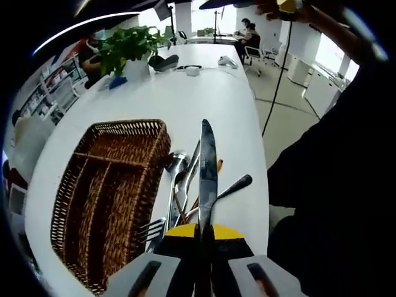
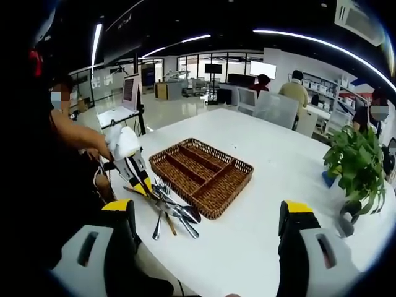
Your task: Arrange the knives, forks, and spoons in their matching storage slots by inserting each utensil handle-first until every utensil is classified and aligned in the correct compartment
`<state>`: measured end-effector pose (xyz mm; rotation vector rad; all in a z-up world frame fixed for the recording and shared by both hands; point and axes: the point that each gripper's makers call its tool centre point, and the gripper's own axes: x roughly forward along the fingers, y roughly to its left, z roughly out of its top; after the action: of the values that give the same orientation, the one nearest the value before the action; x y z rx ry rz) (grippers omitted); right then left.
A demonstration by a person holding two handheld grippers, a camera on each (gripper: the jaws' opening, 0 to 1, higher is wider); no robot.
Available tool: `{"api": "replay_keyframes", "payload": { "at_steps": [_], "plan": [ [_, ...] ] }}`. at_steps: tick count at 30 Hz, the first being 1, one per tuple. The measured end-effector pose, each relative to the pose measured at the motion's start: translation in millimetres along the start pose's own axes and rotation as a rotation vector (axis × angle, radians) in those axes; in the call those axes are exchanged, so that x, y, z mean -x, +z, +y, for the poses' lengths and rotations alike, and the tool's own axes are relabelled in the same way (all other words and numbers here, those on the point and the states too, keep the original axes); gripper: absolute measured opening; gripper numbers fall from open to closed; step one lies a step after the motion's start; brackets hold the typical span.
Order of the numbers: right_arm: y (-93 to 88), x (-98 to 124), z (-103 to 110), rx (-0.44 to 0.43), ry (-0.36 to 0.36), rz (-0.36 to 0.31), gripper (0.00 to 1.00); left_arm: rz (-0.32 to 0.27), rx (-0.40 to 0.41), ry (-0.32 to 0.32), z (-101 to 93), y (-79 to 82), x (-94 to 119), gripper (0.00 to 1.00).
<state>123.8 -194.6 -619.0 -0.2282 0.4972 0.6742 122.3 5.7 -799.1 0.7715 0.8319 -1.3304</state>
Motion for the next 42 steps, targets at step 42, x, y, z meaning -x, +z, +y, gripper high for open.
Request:
{"api": "replay_keyframes", "payload": {
  "at_steps": [42],
  "plan": [
    [6.9,-20.5,9.8,0.032,0.018,0.025,0.99,0.038,-0.08,-0.081,30.5,-9.4,37.5,0.04]
  ]
}}
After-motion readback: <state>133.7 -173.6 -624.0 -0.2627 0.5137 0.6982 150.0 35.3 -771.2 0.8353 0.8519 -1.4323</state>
